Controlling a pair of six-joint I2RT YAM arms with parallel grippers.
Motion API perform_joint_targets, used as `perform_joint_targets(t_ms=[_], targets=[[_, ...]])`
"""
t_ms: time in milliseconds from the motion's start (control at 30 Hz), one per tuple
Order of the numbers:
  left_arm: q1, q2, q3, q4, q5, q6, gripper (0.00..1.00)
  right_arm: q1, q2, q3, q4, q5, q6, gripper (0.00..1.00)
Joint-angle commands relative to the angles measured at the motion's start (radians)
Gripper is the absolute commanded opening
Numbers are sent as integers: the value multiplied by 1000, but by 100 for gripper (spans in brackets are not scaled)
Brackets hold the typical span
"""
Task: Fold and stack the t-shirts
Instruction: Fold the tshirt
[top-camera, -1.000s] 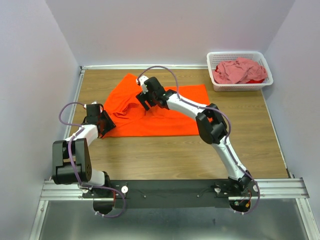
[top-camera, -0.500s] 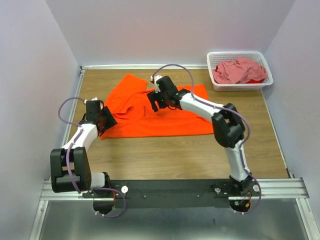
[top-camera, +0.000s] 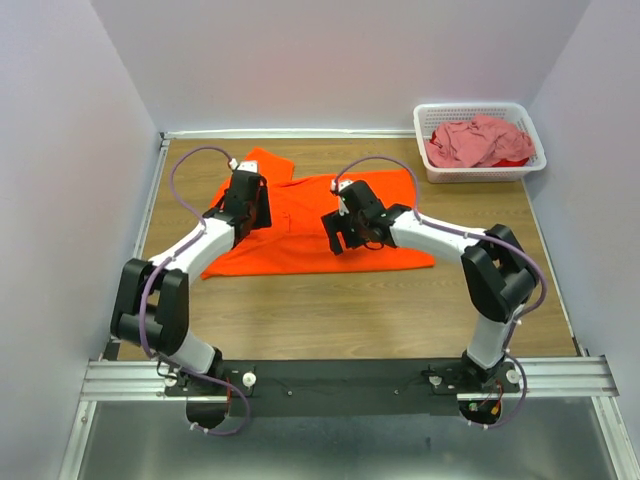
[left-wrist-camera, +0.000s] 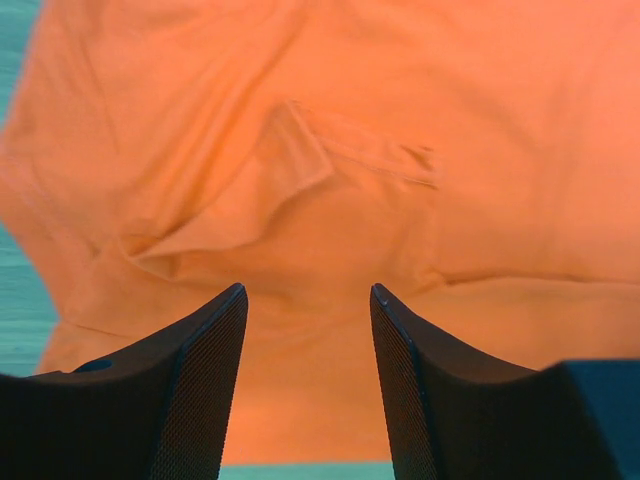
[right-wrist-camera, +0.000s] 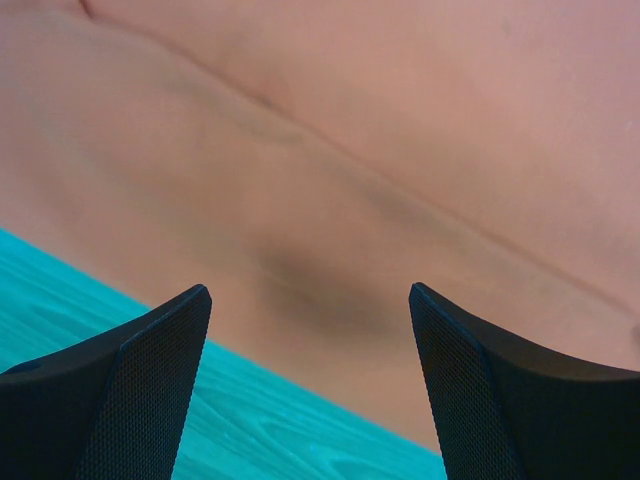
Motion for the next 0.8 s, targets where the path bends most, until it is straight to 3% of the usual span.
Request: perform_joint_targets(t_ms=[0, 167, 433, 767], targets=[[-15, 79, 62, 65, -198, 140, 63, 2, -72, -71, 0, 28, 36, 87], [-35, 177, 118, 67, -261, 194, 64, 2, -112, -123, -1, 40, 50, 88], [-88, 225, 128, 74, -196, 228, 65, -1, -161, -160, -3, 77, 38, 88], [-82, 366, 187, 56, -342, 231, 63, -4, -198, -183, -5, 78, 25, 88]])
